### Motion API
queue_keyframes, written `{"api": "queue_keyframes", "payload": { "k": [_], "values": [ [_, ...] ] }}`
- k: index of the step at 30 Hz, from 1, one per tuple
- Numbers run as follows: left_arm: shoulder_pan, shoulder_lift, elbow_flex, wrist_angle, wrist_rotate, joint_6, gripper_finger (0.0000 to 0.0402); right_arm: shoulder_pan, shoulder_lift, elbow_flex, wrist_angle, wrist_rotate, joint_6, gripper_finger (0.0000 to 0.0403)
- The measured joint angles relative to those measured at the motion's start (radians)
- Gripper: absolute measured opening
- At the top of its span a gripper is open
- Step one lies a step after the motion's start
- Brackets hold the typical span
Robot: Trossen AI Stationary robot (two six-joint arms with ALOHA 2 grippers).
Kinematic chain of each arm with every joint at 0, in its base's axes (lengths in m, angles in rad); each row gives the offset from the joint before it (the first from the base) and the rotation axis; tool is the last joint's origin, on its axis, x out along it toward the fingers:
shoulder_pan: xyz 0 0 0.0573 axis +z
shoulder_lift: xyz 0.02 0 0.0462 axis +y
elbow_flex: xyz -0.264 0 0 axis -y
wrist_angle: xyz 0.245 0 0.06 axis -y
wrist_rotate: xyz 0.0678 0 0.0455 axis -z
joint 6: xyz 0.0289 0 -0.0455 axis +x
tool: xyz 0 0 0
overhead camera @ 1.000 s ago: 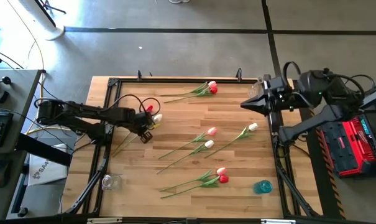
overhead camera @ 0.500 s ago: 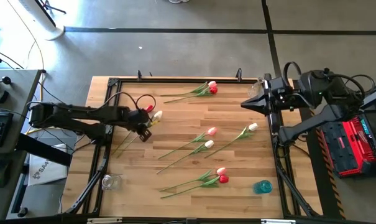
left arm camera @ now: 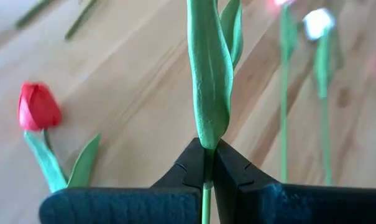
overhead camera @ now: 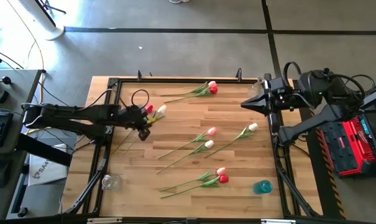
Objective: Sort flowers into vase by color
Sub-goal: Put the top right white flower into the bottom transparent vase
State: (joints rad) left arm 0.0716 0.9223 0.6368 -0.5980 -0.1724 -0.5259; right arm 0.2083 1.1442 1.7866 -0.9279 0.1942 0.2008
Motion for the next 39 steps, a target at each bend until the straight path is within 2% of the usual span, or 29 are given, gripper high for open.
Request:
{"api": "queue_keyframes", "payload": {
  "k": [13, 21, 32, 39],
  "values": [
    [-0.151, -0.109, 0.019, 0.098, -0.058, 0.04, 0.0, 0.0, 0.0, 0.0, -0.002, 0.0, 0.0, 0.0],
    [-0.295, -0.236, 0.02, 0.135, -0.181, 0.014, 0.0, 0.0, 0.0, 0.0, -0.004, 0.0, 0.0, 0.0],
    [-0.426, -0.305, 0.02, 0.175, -0.203, 0.076, 0.0, 0.0, 0.0, 0.0, -0.004, 0.001, 0.0, 0.0],
    [-0.478, -0.308, 0.02, 0.293, -0.193, 0.177, 0.0, 0.0, 0.0, 0.0, -0.004, 0.001, 0.0, 0.0]
  ]
}}
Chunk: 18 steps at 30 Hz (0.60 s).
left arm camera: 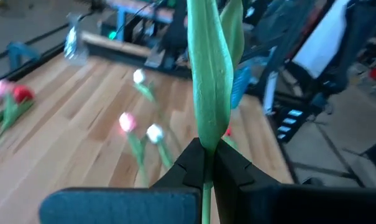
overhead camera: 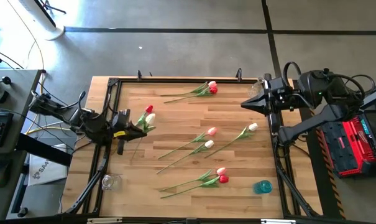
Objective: Sort flowers into vase by color
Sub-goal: Put the top right white flower into the bottom transparent vase
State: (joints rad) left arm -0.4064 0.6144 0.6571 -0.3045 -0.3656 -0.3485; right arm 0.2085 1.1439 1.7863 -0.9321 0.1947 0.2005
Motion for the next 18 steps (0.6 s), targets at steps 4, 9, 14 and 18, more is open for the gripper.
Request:
{"api": "queue_keyframes", "payload": {
  "k": [4, 9, 14, 18],
  "values": [
    [-0.037, 0.0, 0.0, 0.037, 0.0, 0.015, 0.0, 0.0, 0.0, 0.0, 0.0, 0.0, 0.0, 0.0],
    [-0.067, 0.014, 0.0, 0.05, -0.01, -0.005, 0.0, 0.0, 0.0, 0.0, 0.0, 0.0, 0.0, 0.0],
    [-0.099, 0.034, -0.001, 0.09, -0.011, 0.0, 0.0, 0.0, 0.0, 0.0, 0.0, 0.0, 0.0, 0.0],
    [-0.12, 0.055, -0.001, 0.094, -0.014, -0.016, 0.0, 0.0, 0.0, 0.0, 0.0, 0.0, 0.0, 0.0]
  ]
}}
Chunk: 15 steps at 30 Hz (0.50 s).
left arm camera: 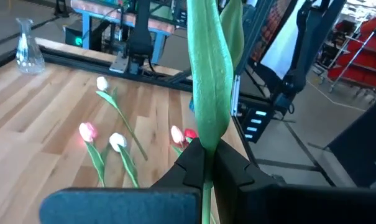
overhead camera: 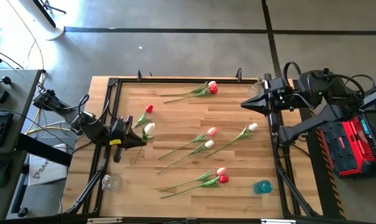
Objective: Sort flowers into vase by color
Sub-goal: Put the top right white flower into the bottom transparent vase
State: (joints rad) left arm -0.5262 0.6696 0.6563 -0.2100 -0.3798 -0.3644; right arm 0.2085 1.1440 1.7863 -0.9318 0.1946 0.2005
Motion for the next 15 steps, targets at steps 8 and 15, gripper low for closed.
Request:
{"api": "queue_keyframes", "payload": {
  "k": [8, 15],
  "values": [
    [-0.044, -0.043, 0.0, 0.014, -0.023, 0.02, 0.0, 0.0, 0.0, 0.0, 0.0, 0.0, 0.0, 0.0],
    [-0.136, -0.157, 0.0, 0.026, 0.129, 0.087, 0.0, 0.0, 0.0, 0.0, 0.0, 0.0, 0.0, 0.0]
  ]
}}
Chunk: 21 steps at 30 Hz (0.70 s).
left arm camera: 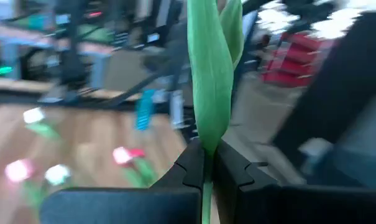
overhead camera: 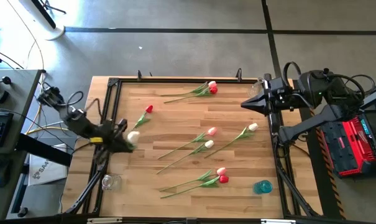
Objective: Sort flowers into vase by color
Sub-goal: Put the top right white flower into the bottom transparent vase
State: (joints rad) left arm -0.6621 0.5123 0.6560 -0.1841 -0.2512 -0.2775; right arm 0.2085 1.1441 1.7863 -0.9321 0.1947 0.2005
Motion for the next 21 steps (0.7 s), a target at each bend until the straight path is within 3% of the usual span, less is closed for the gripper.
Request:
{"api": "queue_keyframes", "payload": {
  "k": [4, 9, 21],
  "values": [
    [-0.102, -0.104, 0.0, -0.062, 0.061, 0.018, 0.0, 0.0, 0.0, 0.0, 0.0, 0.0, 0.0, 0.0],
    [-0.23, -0.206, 0.0, -0.132, 0.066, 0.019, 0.0, 0.0, 0.0, 0.0, 0.0, 0.0, 0.0, 0.0],
    [-0.35, -0.215, 0.0, 0.001, 0.071, 0.104, 0.0, 0.0, 0.0, 0.0, 0.0, 0.0, 0.0, 0.0]
  ]
}}
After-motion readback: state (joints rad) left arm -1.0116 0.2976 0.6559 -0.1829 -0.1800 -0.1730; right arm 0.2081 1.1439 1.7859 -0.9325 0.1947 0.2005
